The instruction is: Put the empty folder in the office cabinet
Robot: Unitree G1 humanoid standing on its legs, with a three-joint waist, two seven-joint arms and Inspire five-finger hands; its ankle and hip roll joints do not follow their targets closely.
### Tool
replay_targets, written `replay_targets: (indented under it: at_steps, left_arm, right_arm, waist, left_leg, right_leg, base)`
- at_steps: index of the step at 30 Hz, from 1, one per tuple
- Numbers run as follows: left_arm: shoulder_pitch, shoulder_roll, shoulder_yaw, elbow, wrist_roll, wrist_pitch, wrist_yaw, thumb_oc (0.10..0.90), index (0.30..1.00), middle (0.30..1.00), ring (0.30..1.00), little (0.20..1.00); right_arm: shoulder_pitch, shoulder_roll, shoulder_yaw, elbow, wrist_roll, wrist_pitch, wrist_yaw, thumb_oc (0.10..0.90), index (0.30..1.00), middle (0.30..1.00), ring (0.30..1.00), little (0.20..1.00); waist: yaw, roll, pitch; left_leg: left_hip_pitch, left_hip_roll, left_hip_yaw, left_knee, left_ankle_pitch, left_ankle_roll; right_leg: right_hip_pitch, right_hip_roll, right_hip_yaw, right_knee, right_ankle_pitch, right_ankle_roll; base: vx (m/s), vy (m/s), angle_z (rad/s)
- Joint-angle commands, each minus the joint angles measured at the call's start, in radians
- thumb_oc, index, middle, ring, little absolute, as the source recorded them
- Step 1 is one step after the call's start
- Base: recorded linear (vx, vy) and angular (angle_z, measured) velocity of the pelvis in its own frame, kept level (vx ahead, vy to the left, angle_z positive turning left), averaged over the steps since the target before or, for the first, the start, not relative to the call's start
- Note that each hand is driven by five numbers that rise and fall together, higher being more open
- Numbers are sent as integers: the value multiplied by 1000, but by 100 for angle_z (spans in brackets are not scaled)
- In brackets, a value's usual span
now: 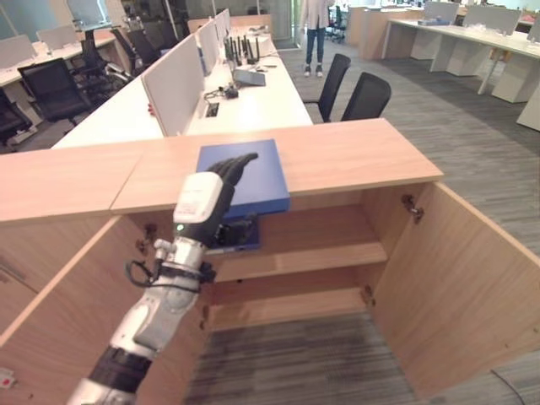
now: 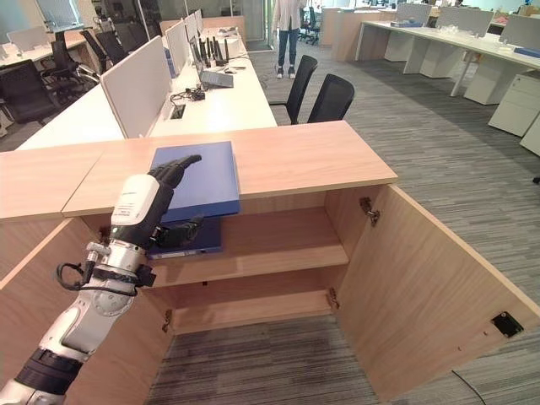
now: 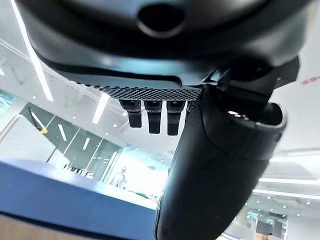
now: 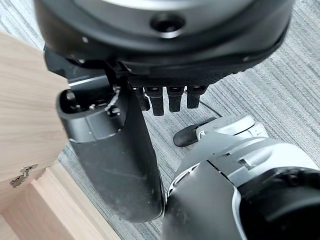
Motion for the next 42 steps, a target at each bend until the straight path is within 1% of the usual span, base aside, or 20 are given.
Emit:
replay_targets:
  at_steps: [1,8,16,22,24,29,35,38,39,40,42]
  left_arm:
    - [-222,31,38,10,57,4,39,800,900,900,900,900]
    - [-266,33,23,64,97,39,42,800,900,900,900,900]
    - [-285,42,10,102,135,60,36,800,900,900,900,900]
    - [-328,59,-38,174,247,105,55,800,900,900,900,900]
    - [-346,62,-61,198,272,110,50,800,900,900,900,900]
    - [-371,68,-92,227,281,119,31,800,900,900,900,900]
    - [-409,67,-121,292,318,150,37,800,900,900,900,900]
    - [-446,63,-150,365,360,186,43,800,900,900,900,900]
    - [-449,62,-152,369,360,187,45,800,900,900,900,900]
    - [-472,58,-171,418,379,208,51,800,900,900,900,900]
    - [-479,56,-178,435,386,216,51,800,900,900,900,900]
  right_arm:
    - [-39,-6,43,62,-18,9,10,800,900,900,900,900]
    - [-36,-8,48,64,-26,13,13,800,900,900,900,900]
    - [-30,-11,50,70,-38,15,16,800,900,900,900,900]
    - [-32,-14,52,67,-36,11,7,800,900,900,900,900]
    - [-32,-16,53,65,-33,11,6,800,900,900,900,900]
    - [-33,-21,53,66,-34,15,6,800,900,900,900,900]
    - [-36,-23,60,71,-33,17,5,800,900,900,900,900]
    - [-39,-25,67,72,-35,17,2,800,900,900,900,900]
    - [-40,-25,66,72,-35,17,2,800,900,900,900,900]
    - [-42,-26,70,72,-36,15,-2,800,900,900,900,900]
    - [-42,-26,71,70,-35,16,-2,800,900,900,900,900]
  waist:
    - [5,-54,-18]
    - [-2,-50,-17]
    - [-9,-47,-18]
    - [-17,-46,-17]
    - [-19,-46,-15]
    - [-24,-42,-14]
    - [-29,-42,-13]
    - [-33,-41,-14]
    - [-33,-41,-14]
    - [-35,-42,-13]
    - [-35,-42,-12]
  left_leg:
    - [32,1,-24,-5,-156,-47]
    - [38,0,-18,-5,-159,-45]
    - [40,-4,-12,-5,-164,-43]
    - [45,-4,-10,-5,-166,-43]
    - [45,-5,-10,-5,-166,-43]
    - [46,-5,-7,-5,-167,-42]
    - [47,-5,-2,-5,-168,-41]
    - [48,-4,-2,-5,-168,-40]
    - [47,-4,-2,-5,-168,-40]
    - [48,-4,-3,-5,-168,-39]
    - [48,-4,-3,-5,-168,-39]
  right_leg:
    - [21,-60,-49,6,-40,77]
    - [21,-61,-42,6,-40,78]
    - [20,-63,-36,6,-40,80]
    - [23,-64,-33,6,-40,80]
    - [23,-64,-33,6,-41,80]
    - [21,-64,-33,6,-39,82]
    - [22,-63,-31,6,-39,82]
    - [21,-63,-30,6,-39,82]
    - [21,-63,-31,6,-39,82]
    - [20,-63,-29,6,-40,83]
    - [20,-62,-29,6,-40,83]
  base:
    - [-3,3,-9]
    - [1,2,-3]
    - [0,0,0]
    - [0,0,0]
    - [-5,1,-2]
    - [-5,2,-7]
    - [-2,-1,-1]
    - [0,0,0]
    - [0,0,0]
    - [0,0,0]
    - [0,0,0]
